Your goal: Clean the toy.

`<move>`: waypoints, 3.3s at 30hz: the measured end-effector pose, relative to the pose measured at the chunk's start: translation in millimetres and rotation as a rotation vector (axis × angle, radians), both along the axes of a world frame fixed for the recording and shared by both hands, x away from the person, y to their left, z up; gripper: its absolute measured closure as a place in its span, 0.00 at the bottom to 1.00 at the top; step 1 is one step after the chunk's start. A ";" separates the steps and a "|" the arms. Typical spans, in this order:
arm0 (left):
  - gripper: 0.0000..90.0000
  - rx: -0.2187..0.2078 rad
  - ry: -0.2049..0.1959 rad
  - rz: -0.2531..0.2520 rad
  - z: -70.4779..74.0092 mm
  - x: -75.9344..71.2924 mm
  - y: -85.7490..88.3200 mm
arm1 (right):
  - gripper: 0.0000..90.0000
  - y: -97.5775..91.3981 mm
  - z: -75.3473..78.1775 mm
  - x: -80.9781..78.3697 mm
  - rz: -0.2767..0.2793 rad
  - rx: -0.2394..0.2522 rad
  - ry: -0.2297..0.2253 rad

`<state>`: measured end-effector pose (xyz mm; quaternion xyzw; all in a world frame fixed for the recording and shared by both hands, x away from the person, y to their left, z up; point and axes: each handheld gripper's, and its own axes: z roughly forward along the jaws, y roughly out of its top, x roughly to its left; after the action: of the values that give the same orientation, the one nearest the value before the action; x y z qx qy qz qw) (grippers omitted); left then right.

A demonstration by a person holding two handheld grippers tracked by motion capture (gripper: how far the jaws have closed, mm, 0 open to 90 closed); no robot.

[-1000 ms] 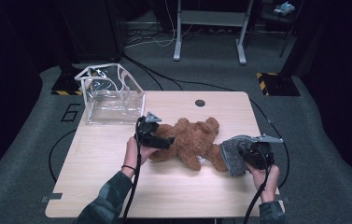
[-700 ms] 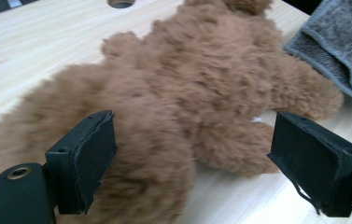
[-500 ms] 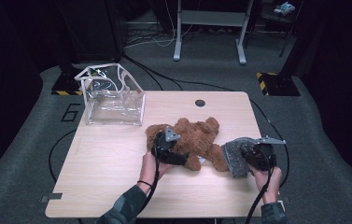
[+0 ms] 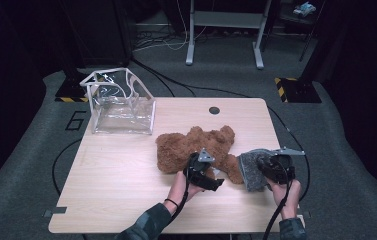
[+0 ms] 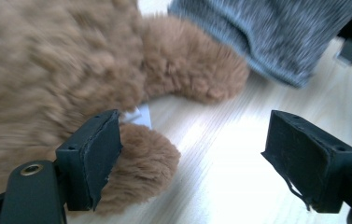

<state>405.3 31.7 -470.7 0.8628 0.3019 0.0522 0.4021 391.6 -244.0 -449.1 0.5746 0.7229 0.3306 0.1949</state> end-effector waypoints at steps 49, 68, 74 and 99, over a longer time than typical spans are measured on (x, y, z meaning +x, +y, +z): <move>0.53 0.053 0.011 0.368 -44.0 0.5 19.3 | 0.86 -2.2 -2.9 -1.2 -0.003 0.009 0.006; 0.74 0.090 0.009 0.298 -34.8 -4.3 73.0 | 0.86 -3.0 -1.5 -2.3 -0.008 0.009 0.004; 0.48 0.069 0.029 0.338 -34.0 -8.6 76.1 | 0.86 -0.8 -2.0 -1.5 -0.006 0.012 0.007; 0.76 0.060 -0.064 0.423 -33.2 -4.9 47.9 | 0.86 -1.6 -2.6 -2.3 -0.003 0.016 0.002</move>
<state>400.4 79.6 -503.9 0.7898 0.4616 0.1719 0.3655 389.3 -245.5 -451.7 0.5777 0.7194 0.3354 0.1901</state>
